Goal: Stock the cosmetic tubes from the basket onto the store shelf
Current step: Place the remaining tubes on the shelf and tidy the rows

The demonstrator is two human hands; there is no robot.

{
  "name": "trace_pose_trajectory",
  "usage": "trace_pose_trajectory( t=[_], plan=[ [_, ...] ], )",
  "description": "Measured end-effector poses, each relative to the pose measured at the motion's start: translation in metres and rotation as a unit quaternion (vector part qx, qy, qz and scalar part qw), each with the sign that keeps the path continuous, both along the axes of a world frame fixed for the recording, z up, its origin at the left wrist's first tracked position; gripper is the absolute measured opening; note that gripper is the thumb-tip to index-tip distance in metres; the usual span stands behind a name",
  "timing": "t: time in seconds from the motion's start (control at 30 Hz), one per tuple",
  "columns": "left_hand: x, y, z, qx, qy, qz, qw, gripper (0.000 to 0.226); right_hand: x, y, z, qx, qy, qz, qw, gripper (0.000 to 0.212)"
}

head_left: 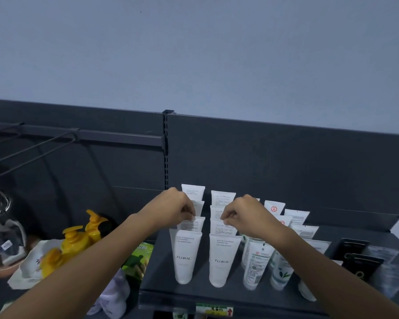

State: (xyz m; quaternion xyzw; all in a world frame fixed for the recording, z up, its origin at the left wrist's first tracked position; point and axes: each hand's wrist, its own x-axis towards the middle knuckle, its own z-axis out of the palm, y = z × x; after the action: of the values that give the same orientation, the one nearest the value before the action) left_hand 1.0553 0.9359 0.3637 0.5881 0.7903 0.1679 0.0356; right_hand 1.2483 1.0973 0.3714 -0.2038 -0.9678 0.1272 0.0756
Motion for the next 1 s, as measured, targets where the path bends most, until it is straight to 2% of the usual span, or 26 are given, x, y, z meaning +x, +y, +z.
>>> trace_pose_trajectory(
  t=[0.53, 0.63, 0.77, 0.87, 1.0],
  plan=[
    [0.000, 0.003, 0.000, -0.014, -0.014, 0.004, 1.000, 0.008, 0.001, 0.003, -0.006, -0.011, 0.021, 0.009, 1.000, 0.013],
    [-0.002, 0.007, 0.005, 0.030, -0.043, 0.012, 0.999, 0.008, -0.001, 0.008, -0.001, -0.033, 0.043, 0.000, 0.999, 0.012],
    [-0.010, 0.021, 0.013, 0.117, -0.049, 0.039, 0.991, 0.013, -0.012, 0.018, 0.007, -0.001, 0.092, -0.029, 0.995, 0.020],
    [-0.015, 0.032, 0.014, 0.060, -0.014, 0.043, 0.997, 0.019, -0.022, 0.022, 0.007, -0.008, 0.050, -0.030, 0.998, 0.028],
    [-0.017, 0.040, 0.009, -0.010, 0.012, 0.048, 0.999, 0.020, -0.031, 0.022, -0.002, -0.011, 0.005, -0.041, 0.999, 0.018]
  ],
)
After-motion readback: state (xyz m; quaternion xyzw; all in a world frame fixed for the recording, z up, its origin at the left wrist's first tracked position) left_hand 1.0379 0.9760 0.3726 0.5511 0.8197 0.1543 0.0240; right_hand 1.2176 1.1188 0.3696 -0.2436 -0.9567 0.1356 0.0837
